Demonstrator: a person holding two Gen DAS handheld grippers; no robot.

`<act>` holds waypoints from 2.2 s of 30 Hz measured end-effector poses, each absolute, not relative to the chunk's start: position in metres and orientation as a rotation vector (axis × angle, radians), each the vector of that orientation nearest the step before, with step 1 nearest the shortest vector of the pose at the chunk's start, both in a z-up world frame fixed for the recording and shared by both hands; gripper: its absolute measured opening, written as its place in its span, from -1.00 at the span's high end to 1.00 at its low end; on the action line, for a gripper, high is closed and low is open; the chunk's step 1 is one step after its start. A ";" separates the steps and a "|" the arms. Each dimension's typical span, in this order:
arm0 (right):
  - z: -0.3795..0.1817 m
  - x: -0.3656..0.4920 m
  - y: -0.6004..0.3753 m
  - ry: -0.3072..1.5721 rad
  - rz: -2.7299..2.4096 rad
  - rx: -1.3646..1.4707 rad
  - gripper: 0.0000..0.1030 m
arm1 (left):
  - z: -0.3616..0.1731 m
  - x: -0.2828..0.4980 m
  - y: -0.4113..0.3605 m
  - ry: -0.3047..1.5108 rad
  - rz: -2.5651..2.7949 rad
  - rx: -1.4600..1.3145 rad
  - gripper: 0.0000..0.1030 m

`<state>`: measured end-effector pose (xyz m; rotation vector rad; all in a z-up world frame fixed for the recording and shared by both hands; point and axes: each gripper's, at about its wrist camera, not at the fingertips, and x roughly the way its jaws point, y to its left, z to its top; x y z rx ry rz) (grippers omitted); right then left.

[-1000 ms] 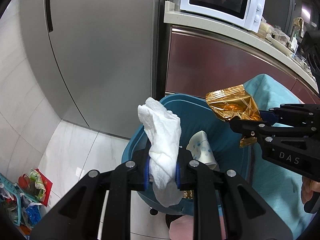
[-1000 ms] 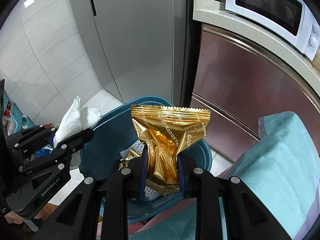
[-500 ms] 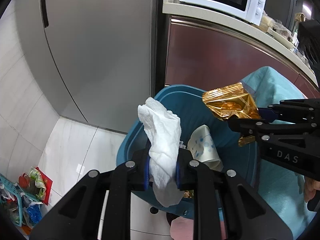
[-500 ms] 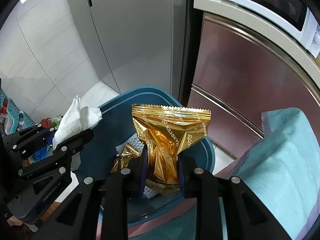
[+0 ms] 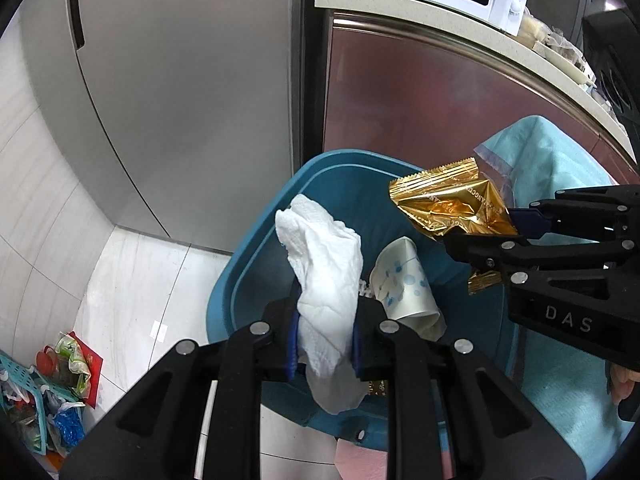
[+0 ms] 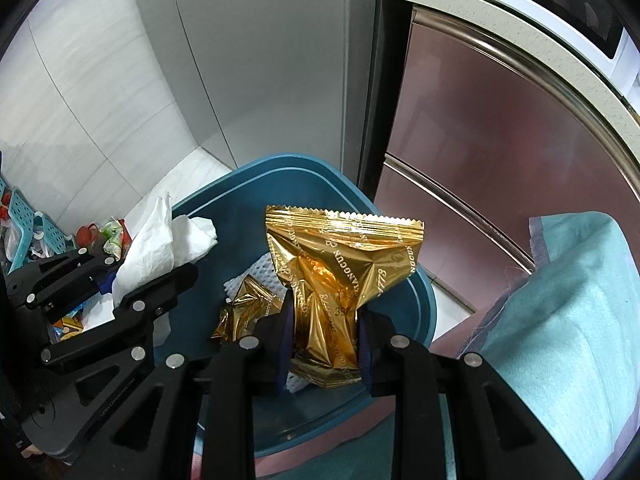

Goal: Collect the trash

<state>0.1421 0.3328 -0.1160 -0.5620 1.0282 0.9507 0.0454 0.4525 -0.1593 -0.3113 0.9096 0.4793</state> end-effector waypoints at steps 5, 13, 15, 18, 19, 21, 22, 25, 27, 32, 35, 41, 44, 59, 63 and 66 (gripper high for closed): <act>-0.118 0.142 0.337 1.036 0.951 -0.574 0.47 | -0.164 0.048 0.455 0.925 0.480 -0.317 0.62; -0.121 0.143 0.339 1.043 0.946 -0.588 0.41 | -0.168 0.053 0.459 0.942 0.482 -0.321 0.58; -0.122 0.144 0.340 1.045 0.946 -0.591 0.39 | -0.168 0.053 0.459 0.943 0.483 -0.326 0.54; -0.123 0.145 0.340 1.045 0.943 -0.594 0.35 | -0.169 0.052 0.460 0.942 0.484 -0.334 0.43; -0.122 0.145 0.340 1.043 0.942 -0.595 0.32 | -0.169 0.052 0.460 0.941 0.483 -0.339 0.35; -0.121 0.143 0.340 1.039 0.944 -0.594 0.30 | -0.168 0.051 0.460 0.934 0.481 -0.343 0.23; -0.120 0.143 0.340 1.038 0.944 -0.593 0.27 | -0.168 0.050 0.460 0.932 0.483 -0.341 0.15; -0.118 0.143 0.340 1.033 0.944 -0.591 0.20 | -0.166 0.047 0.461 0.922 0.486 -0.352 0.03; -0.117 0.143 0.339 1.028 0.944 -0.589 0.17 | -0.164 0.046 0.462 0.916 0.488 -0.354 0.03; -0.111 0.147 0.338 1.021 0.952 -0.573 0.06 | -0.160 0.044 0.465 0.903 0.483 -0.360 -0.09; -0.110 0.148 0.338 1.021 0.952 -0.562 0.06 | -0.158 0.042 0.468 0.898 0.484 -0.361 -0.10; -0.106 0.152 0.337 1.025 0.956 -0.530 0.03 | -0.151 0.036 0.473 0.877 0.503 -0.361 -0.14; -0.106 0.153 0.336 1.035 0.965 -0.518 0.03 | -0.147 0.030 0.477 0.862 0.512 -0.370 -0.19; -0.107 0.151 0.344 1.043 0.988 -0.490 -0.26 | -0.122 0.003 0.492 0.823 0.582 -0.331 -0.43; -0.106 0.150 0.342 1.033 0.987 -0.484 -0.34 | -0.121 0.001 0.492 0.817 0.580 -0.332 -0.62; -0.102 0.151 0.337 1.008 0.973 -0.474 -0.48 | -0.119 0.002 0.490 0.796 0.587 -0.330 -0.84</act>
